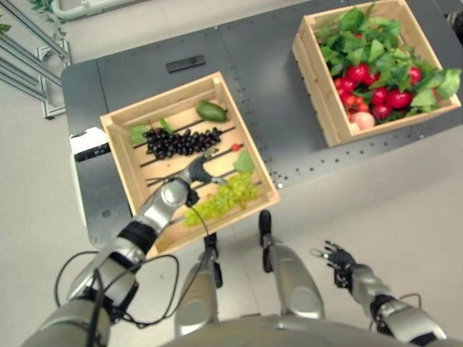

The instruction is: Pick up the fruits from the basket on one side to the basket on the other side

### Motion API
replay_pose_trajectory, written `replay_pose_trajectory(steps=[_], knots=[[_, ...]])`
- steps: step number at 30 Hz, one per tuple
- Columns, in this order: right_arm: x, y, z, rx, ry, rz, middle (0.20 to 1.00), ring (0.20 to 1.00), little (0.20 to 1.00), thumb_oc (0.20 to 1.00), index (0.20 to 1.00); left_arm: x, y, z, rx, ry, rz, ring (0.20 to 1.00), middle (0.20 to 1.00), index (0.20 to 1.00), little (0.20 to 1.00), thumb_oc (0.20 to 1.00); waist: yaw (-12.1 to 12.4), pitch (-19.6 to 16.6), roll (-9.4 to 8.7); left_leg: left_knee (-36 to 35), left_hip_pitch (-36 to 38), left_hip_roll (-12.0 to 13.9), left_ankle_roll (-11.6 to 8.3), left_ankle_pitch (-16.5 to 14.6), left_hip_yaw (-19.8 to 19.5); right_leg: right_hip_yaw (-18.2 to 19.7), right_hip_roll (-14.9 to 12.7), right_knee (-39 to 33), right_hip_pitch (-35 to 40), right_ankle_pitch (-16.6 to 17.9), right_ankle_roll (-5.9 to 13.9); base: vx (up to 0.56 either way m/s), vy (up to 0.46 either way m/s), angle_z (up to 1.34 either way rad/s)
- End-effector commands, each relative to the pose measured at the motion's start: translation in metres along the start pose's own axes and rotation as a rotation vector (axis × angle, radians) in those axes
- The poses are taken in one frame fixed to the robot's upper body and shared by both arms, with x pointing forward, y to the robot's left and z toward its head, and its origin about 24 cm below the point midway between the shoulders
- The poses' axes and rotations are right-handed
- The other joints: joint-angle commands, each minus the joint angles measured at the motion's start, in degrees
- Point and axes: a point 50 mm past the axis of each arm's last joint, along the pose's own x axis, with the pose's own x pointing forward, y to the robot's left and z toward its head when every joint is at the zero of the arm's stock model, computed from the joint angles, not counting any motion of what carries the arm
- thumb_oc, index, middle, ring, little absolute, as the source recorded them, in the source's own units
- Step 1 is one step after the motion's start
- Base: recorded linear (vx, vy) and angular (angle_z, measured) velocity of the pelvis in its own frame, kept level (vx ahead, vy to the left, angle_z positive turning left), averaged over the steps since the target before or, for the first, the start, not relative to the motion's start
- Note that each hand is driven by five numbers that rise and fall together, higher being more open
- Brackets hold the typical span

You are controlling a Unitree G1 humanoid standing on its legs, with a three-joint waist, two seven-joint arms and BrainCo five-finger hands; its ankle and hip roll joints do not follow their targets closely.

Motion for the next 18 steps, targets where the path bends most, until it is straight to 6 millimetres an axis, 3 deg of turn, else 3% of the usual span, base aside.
replay_pose_trajectory(steps=[1, 10, 18], knots=[[-0.002, -0.005, 0.001, -0.006, -0.030, -0.017, 1.000, 1.000, 1.000, 1.000, 1.000, 0.005, 0.004, 0.003, 0.042, 0.003, 0.042, 1.000, 1.000, 1.000, 1.000, 1.000, -0.7, -1.0, -1.43, 7.3, -4.3, -3.3, 3.98, -5.4, 0.5, -0.8, 0.1, 4.6, -1.8, -3.1, 2.29, -0.03, -0.001, -0.01], [0.000, -0.006, 0.010, -0.009, -0.046, -0.031, 1.000, 1.000, 1.000, 1.000, 1.000, -0.001, -0.024, -0.032, 0.070, 0.179, -0.042, 1.000, 1.000, 1.000, 1.000, 1.000, -0.4, 0.3, -1.62, 7.6, -4.5, -3.2, 4.17, -5.6, 1.0, -0.2, 0.4, 4.1, -2.1, -2.7, 2.04, 0.00, 0.000, 0.00], [0.003, -0.002, 0.018, -0.011, -0.065, -0.027, 1.000, 1.000, 1.000, 1.000, 1.000, -0.007, -0.034, -0.053, 0.102, 0.287, -0.051, 1.000, 1.000, 1.000, 1.000, 1.000, -0.4, 1.2, -2.08, 7.4, -4.8, -3.2, 4.07, -5.5, 1.1, 0.0, 0.7, 3.7, -2.4, -2.4, 1.91, -0.01, -0.002, -0.01]])
